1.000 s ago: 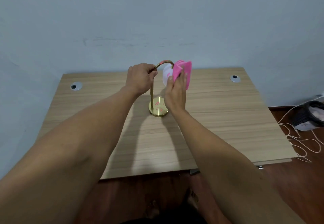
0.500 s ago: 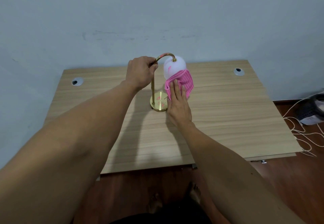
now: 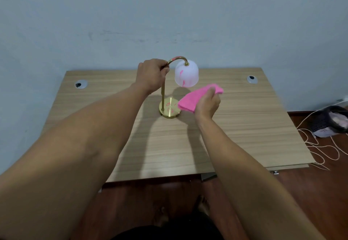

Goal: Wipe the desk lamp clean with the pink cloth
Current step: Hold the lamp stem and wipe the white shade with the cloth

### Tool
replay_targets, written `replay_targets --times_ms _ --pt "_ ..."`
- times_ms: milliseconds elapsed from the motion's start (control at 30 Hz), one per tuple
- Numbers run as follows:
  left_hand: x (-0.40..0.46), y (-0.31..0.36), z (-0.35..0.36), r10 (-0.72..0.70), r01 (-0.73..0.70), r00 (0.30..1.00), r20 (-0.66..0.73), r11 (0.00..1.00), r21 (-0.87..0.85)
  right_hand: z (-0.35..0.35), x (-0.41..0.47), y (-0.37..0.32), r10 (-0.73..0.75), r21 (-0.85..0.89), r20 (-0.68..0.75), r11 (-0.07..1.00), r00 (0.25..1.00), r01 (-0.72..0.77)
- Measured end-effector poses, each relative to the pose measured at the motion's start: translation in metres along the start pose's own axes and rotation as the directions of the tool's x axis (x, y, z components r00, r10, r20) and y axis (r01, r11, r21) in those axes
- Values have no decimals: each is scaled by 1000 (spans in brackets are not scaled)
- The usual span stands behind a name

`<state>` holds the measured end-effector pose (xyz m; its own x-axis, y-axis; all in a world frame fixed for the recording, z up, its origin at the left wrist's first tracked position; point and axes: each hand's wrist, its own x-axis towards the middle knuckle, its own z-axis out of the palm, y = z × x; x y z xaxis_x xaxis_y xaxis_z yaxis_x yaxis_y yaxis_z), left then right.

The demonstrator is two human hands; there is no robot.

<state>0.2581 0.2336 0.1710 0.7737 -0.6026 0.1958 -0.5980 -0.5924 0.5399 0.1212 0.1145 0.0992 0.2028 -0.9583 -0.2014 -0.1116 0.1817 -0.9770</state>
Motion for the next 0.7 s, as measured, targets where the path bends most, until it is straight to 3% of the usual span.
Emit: replay_targets --times_ms 100,267,400,467,567,633,700 --pt "1 0 0 3 -3 1000 1 1000 -4 8 -8 -14 -310 -58 118 946 943 318" --pt "2 -2 1 11 -11 1000 2 1000 -5 28 -6 -2 -437 -222 519 761 734 610" --pt "3 -3 2 6 -6 1000 -2 1000 -13 30 -27 38 -551 -256 458 670 698 697" --pt "4 -3 2 4 -4 1000 -2 1000 -9 31 -33 51 -530 -286 435 685 728 670" --pt "4 -3 3 3 -3 1000 -4 1000 -18 32 -35 65 -345 -359 451 774 823 521" --pt "3 -3 4 6 -6 1000 -10 1000 -15 31 -33 67 -135 -423 384 854 913 304" --pt "3 -2 3 9 -9 1000 -10 1000 -10 29 -28 61 113 -341 205 939 972 -38"
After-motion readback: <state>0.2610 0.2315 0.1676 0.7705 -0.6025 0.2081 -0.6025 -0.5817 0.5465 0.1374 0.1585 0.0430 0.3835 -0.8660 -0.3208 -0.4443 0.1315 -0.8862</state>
